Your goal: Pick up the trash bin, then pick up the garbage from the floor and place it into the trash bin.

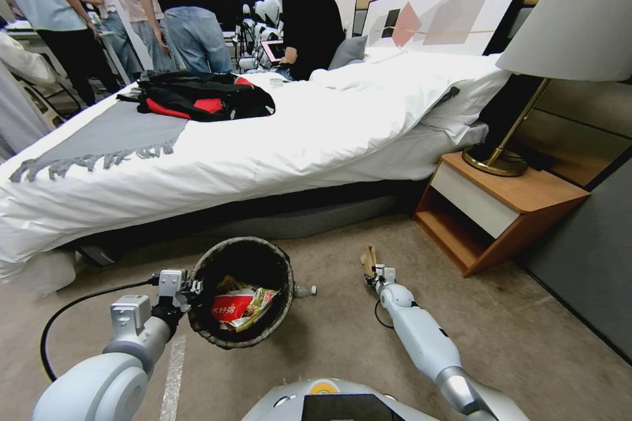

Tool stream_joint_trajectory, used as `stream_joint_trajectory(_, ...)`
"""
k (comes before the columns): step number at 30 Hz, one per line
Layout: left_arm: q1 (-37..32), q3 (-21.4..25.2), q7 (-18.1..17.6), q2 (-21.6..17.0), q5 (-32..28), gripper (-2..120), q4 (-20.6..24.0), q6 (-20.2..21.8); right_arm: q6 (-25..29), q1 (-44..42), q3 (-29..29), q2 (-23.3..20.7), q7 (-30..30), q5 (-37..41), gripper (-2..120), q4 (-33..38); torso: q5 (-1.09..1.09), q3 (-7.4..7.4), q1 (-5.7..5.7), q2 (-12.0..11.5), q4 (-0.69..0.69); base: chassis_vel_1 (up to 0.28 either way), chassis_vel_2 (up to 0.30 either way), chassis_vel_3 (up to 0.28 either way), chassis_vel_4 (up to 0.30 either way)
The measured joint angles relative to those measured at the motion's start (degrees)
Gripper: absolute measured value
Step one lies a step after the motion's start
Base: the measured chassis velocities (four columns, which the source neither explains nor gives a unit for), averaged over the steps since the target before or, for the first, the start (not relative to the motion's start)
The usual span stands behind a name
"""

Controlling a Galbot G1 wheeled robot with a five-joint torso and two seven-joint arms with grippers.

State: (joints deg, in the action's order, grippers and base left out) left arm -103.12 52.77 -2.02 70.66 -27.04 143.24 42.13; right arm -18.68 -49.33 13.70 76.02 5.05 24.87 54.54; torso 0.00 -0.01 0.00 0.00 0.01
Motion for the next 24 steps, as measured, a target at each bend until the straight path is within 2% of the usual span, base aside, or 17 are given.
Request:
stream_joint_trajectory(1, 0.0, 0.0, 0.0, 0.0, 0.0, 0, 0.0, 0.0, 0.0, 0.0, 0.0, 0.0, 0.0, 0.0, 19, 0.0, 0.00, 0.00, 0.00, 0.0, 0.00, 0.000, 0.000, 0.000, 0.000)
stream_joint_trajectory(4, 0.0, 0.0, 0.0, 0.0, 0.0, 0, 0.0, 0.0, 0.2, -0.2, 0.5, -0.1, 0.0, -0.3, 4, 0.3, 0.00, 0.00, 0.00, 0.0, 0.00, 0.000, 0.000, 0.000, 0.000)
stream_joint_trajectory(10, 0.1, 0.0, 0.0, 0.0, 0.1, 0, 0.0, 0.0, 0.6, -1.1, 0.8, -0.7, 0.2, -0.8, 3, 2.3, 0.02, 0.00, 0.00, 0.0, 0.01, 0.000, 0.000, 0.000, 0.000)
stream_joint_trajectory(13, 0.2, 0.0, 0.1, -0.2, 0.1, 0, 0.0, 0.0, 0.8, -2.5, 2.0, -1.7, 0.4, -1.6, 3, 6.5, 0.02, 0.00, 0.00, 0.0, 0.00, 0.000, 0.000, 0.000, 0.000)
stream_joint_trajectory(16, 0.6, 0.0, 0.1, -0.5, -0.1, 0, 0.0, 0.0, 0.3, -5.3, 4.4, -3.8, 0.8, -1.6, 3, 15.4, 0.01, 0.00, 0.00, 0.0, 0.00, 0.000, 0.000, 0.000, 0.000)
stream_joint_trajectory(17, 0.6, 0.0, 0.1, -0.5, -0.1, 0, 0.0, 0.0, 0.3, -5.3, 4.4, -3.8, 0.8, -1.6, 3, 15.4, 0.01, 0.00, 0.00, 0.0, 0.00, 0.000, 0.000, 0.000, 0.000)
stream_joint_trajectory(20, 1.1, -0.2, 0.1, -0.7, -0.4, 0, 0.0, 0.0, -1.7, -9.2, 7.3, -8.2, 1.2, 1.6, 3, 27.4, 0.02, 0.00, 0.00, 0.0, -0.01, 0.000, 0.000, 0.000, 0.000)
stream_joint_trajectory(21, 1.1, -0.2, 0.1, -0.7, -0.4, 0, 0.0, 0.0, -1.7, -9.2, 7.3, -8.2, 1.2, 1.6, 3, 27.4, 0.02, 0.00, 0.00, 0.0, -0.01, 0.000, 0.000, 0.000, 0.000)
stream_joint_trajectory(23, 1.3, -0.3, 0.1, -0.9, -0.6, 0, 0.0, 0.0, -3.0, -11.8, 9.3, -11.8, 1.8, 3.9, 3, 35.2, 0.01, 0.00, 0.00, 0.0, -0.02, 0.000, 0.000, 0.000, 0.000)
stream_joint_trajectory(24, 1.6, -0.4, 0.1, -1.0, -0.8, 0, 0.0, 0.0, -4.0, -14.0, 11.2, -15.1, 2.1, 5.7, 3, 43.0, 0.00, 0.00, 0.00, 0.0, -0.05, 0.000, 0.000, 0.000, 0.000)
